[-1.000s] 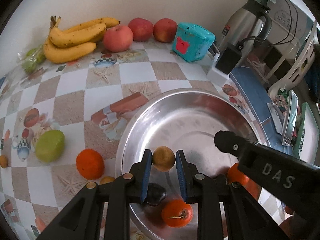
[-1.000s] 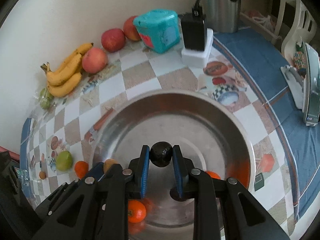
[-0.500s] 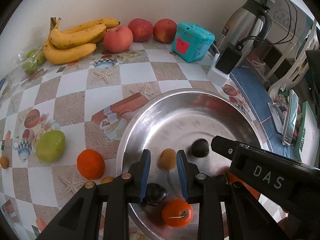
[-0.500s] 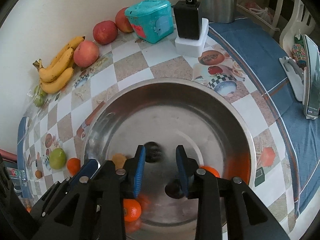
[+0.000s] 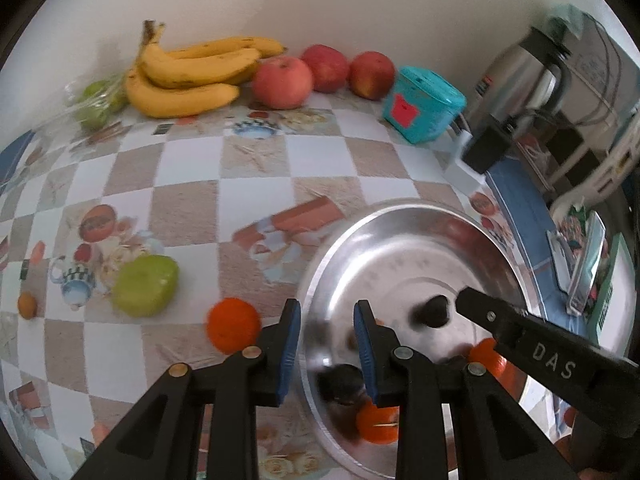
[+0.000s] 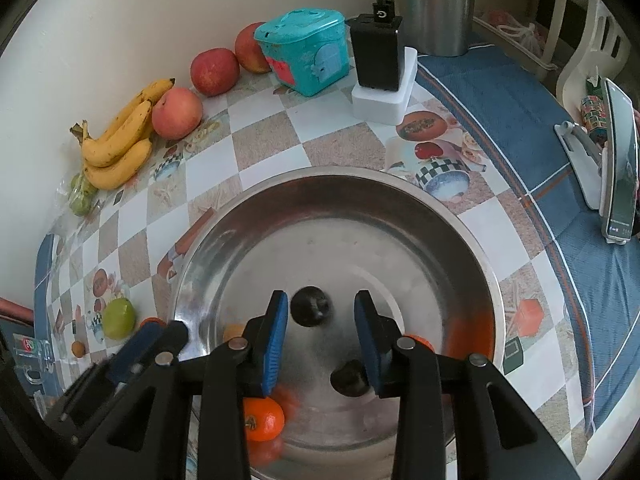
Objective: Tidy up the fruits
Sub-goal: 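Carry the brown fruit and dark plum over the basin and open both grippers, then withdraw both tools from the basin toward the remaining fruits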
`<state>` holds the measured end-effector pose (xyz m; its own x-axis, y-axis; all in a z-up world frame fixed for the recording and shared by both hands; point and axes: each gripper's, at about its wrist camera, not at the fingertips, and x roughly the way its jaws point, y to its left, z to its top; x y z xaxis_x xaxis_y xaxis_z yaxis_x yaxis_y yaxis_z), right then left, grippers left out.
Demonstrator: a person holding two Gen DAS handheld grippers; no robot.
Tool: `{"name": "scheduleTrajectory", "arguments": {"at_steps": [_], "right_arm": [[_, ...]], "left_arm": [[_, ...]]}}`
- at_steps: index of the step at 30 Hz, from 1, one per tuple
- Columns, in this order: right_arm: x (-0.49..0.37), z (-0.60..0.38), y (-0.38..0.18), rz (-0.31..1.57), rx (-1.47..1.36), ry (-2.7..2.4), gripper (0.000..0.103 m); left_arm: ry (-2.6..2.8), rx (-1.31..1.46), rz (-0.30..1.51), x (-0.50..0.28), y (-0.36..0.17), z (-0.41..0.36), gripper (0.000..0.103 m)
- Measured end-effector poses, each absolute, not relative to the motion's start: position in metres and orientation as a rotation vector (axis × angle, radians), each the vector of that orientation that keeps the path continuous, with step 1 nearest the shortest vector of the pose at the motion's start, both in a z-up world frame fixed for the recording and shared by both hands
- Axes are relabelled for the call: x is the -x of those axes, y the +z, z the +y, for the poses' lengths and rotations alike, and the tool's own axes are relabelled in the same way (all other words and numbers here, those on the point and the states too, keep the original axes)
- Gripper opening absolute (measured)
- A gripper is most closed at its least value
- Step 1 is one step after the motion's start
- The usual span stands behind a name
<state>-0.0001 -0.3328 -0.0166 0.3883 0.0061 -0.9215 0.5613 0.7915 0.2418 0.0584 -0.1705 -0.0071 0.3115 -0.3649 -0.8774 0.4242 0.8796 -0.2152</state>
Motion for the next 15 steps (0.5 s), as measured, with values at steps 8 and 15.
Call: {"name": "scheduleTrajectory", "arguments": {"at_steps": [8, 15], "right_arm": [[-0.002, -0.325, -0.015, 1.133, -0.556, -0.361, 0.035], [-0.006, -0.315, -0.014, 1.143, -0.530, -0.332, 0.035]], "left_arm": [[-0.389, 0.028, 1.162, -0.078, -0.004, -0.131, 0.031], [-0.293, 0.098, 1.163, -0.093, 0.001, -0.098, 0.031]]}}
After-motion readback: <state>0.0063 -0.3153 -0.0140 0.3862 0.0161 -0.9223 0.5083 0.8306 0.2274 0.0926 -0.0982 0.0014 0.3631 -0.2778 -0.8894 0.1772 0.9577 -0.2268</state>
